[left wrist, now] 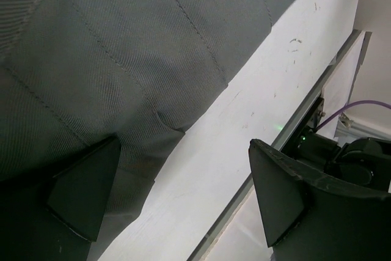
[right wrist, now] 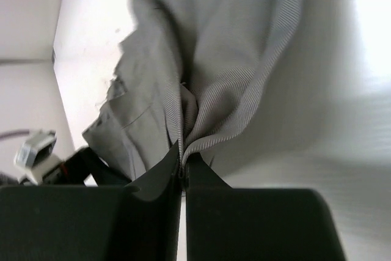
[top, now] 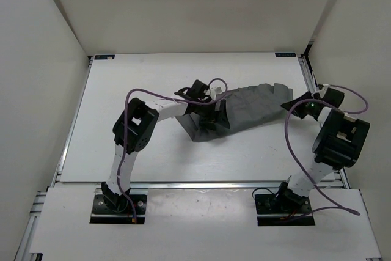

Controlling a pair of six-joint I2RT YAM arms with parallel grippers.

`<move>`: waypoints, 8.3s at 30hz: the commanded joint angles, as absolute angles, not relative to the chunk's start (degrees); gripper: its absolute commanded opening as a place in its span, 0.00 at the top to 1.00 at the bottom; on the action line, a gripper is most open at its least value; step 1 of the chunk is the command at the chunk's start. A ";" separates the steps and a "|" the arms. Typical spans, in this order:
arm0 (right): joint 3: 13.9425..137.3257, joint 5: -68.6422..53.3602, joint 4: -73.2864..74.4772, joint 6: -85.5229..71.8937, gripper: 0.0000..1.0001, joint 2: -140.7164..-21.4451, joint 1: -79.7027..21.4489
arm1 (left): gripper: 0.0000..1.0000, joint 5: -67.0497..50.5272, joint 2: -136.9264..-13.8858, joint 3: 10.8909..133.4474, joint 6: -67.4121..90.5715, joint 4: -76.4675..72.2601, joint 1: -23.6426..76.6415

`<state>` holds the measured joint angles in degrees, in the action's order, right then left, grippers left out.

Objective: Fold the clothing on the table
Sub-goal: Fold the skirt

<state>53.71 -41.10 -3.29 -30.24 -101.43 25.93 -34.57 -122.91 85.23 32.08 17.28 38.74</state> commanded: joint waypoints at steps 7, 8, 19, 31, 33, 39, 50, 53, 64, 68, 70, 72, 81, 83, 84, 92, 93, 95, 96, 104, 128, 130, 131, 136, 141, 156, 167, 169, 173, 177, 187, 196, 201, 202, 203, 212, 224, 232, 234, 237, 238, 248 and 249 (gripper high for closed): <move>53.87 -52.10 -0.63 -8.72 1.00 -84.21 20.57 | 0.01 -25.94 -114.97 77.79 38.23 10.64 34.81; 54.14 -54.29 1.21 -7.14 1.00 -83.42 20.04 | 0.01 -23.75 -112.61 75.87 38.41 9.33 34.37; 57.13 -56.43 13.53 9.23 1.00 -77.35 10.03 | 0.01 -15.47 -99.66 60.55 41.40 3.60 23.55; 45.45 -51.95 14.94 -1.84 1.00 -72.43 14.76 | 0.02 -23.80 -110.90 75.32 49.83 -6.67 36.11; 43.52 -50.37 15.03 -2.90 1.00 -71.46 15.73 | 0.01 -25.30 -112.93 75.67 51.06 -8.51 37.70; 39.03 -49.48 16.96 -8.51 1.00 -70.40 19.68 | 0.01 -32.16 -119.53 74.18 58.17 -15.11 39.55; 32.70 -45.54 18.81 -17.31 0.08 -69.70 22.41 | 0.01 -33.22 -122.17 72.07 60.91 -18.81 39.73; 32.69 -42.63 19.86 -18.72 0.01 -70.57 22.85 | 0.01 -33.84 -122.78 72.59 61.87 -19.07 40.08; 24.70 -37.45 11.26 -36.81 0.01 -72.94 24.87 | 0.01 -35.16 -123.49 72.42 64.07 -21.89 39.81; 22.95 -33.33 2.23 -43.49 0.00 -73.75 22.25 | 0.02 -36.12 -124.10 71.20 63.63 -21.45 39.90; 23.55 -29.54 -2.97 -46.05 0.00 -73.92 20.40 | 0.02 -36.13 -124.54 70.32 63.46 -21.53 40.16; 24.43 -27.34 -7.63 -48.68 0.01 -75.40 19.16 | 0.01 -36.21 -124.10 69.44 63.55 -21.79 40.08; 21.98 -23.20 -17.56 -50.09 0.33 -79.72 19.78 | 0.01 -36.13 -122.87 66.79 63.37 -21.09 39.46; 21.88 -22.77 -19.51 -50.45 0.55 -80.15 19.43 | 0.02 -36.21 -122.87 66.80 63.10 -20.40 39.55; 21.36 -23.63 -21.16 -50.10 0.69 -80.16 19.60 | 0.01 -36.12 -123.05 66.36 62.93 -20.48 39.72; 24.51 -26.99 -21.20 -39.05 1.00 -74.98 19.69 | 0.01 -35.86 -121.21 66.88 60.65 -16.97 39.02; 25.22 -26.81 -20.14 -37.37 1.00 -72.71 19.60 | 0.01 -35.51 -120.16 67.06 60.47 -16.27 38.33; 28.02 -27.42 -17.42 -32.63 1.00 -68.92 19.60 | 0.01 -34.37 -117.79 66.80 59.07 -14.86 37.10; 28.56 -27.68 -16.62 -31.48 1.00 -68.12 19.25 | 0.01 -34.02 -115.77 67.06 58.80 -13.37 36.39; 34.10 -31.20 -8.18 -18.57 1.00 -60.13 16.62 | 0.01 -29.18 -106.18 60.04 50.71 -3.15 31.29; 45.62 -17.51 -3.25 12.83 1.00 -70.93 -23.45 | 0.01 -34.19 -117.60 54.59 60.20 -22.84 32.61; 45.17 -11.81 -3.52 14.06 1.00 -71.11 -24.69 | 0.01 -34.98 -117.42 53.53 60.73 -23.90 32.08; 45.96 -9.17 -3.78 12.15 0.99 -71.10 -24.70 | 0.01 -35.50 -117.42 53.35 60.91 -24.08 31.91; 49.04 -5.02 -1.60 -2.07 1.00 -70.84 -14.43 | 0.02 -35.68 -117.07 53.35 60.82 -24.08 31.64; 49.13 -5.18 8.76 -24.21 1.00 -70.49 6.66 | 0.01 -35.25 -115.93 54.32 59.67 -22.15 31.64; 33.76 -12.74 8.80 -36.83 1.00 -73.92 21.36 | 0.01 -33.05 -105.91 53.96 58.62 -16.88 31.38; 35.77 -2.28 -6.74 -6.88 1.00 -60.74 -2.77 | 0.01 -33.92 -112.84 52.64 54.94 -14.50 29.35; 36.03 -2.55 -8.95 1.89 0.99 -59.24 -9.12 | 0.01 -34.36 -115.04 54.22 55.81 -15.03 30.41; 37.18 -6.65 -10.27 11.58 1.00 -60.99 -22.04 | 0.02 -35.15 -118.29 57.48 56.69 -16.34 32.34; 37.27 -10.01 -10.72 19.41 1.00 -63.80 -30.39 | 0.01 -35.78 -119.27 56.52 58.53 -19.85 33.05; 36.91 -7.30 -12.48 26.45 1.00 -72.42 -38.05 | 0.01 -37.18 -118.56 49.14 62.39 -29.34 31.47; 34.37 -5.10 -8.79 39.81 0.88 -76.55 -44.47 | 0.01 -35.17 -107.97 40.28 65.66 -30.70 25.50; 34.28 -6.06 -8.08 46.23 0.01 -75.85 -44.91 | 0.02 -28.83 -90.64 35.69 58.63 -18.12 16.46; 34.36 -7.46 -10.17 46.14 0.00 -73.07 -44.56 | 0.01 -28.74 -89.66 35.16 58.01 -16.97 14.35; 35.41 -10.43 -11.59 43.36 0.01 -70.34 -42.73 | 0.01 -29.70 -87.82 34.72 57.75 -16.18 13.54; 51.32 -20.11 3.48 12.15 0.01 -61.87 -19.44 | 0.02 -29.09 -94.29 52.44 47.05 -8.11 23.44; 45.09 -30.24 10.90 9.23 0.02 -61.53 -7.90 | 0.01 -29.80 -111.44 86.27 42.12 11.74 32.77; 42.45 -31.72 7.74 0.27 0.06 -63.54 1.29 | 0.01 -16.27 -129.71 137.05 22.51 48.49 42.97; 42.71 -32.43 7.38 -2.72 0.06 -63.90 5.33 | 0.01 -15.91 -134.72 143.57 21.10 54.64 44.29; 42.37 -33.92 7.03 -5.44 0.06 -64.86 11.40 | 0.01 -13.02 -134.31 143.28 17.85 56.08 47.01; 42.80 -33.66 6.60 -5.80 0.07 -64.52 12.90 | 0.01 -12.22 -133.08 139.78 16.01 55.81 48.24; 42.36 -32.78 8.79 -4.57 0.08 -63.37 13.89 | 0.01 5.35 -131.48 133.76 6.85 58.27 53.96; 42.54 -32.96 8.88 -4.48 0.07 -63.37 13.89 | 0.01 6.93 -132.18 134.64 6.68 58.27 54.14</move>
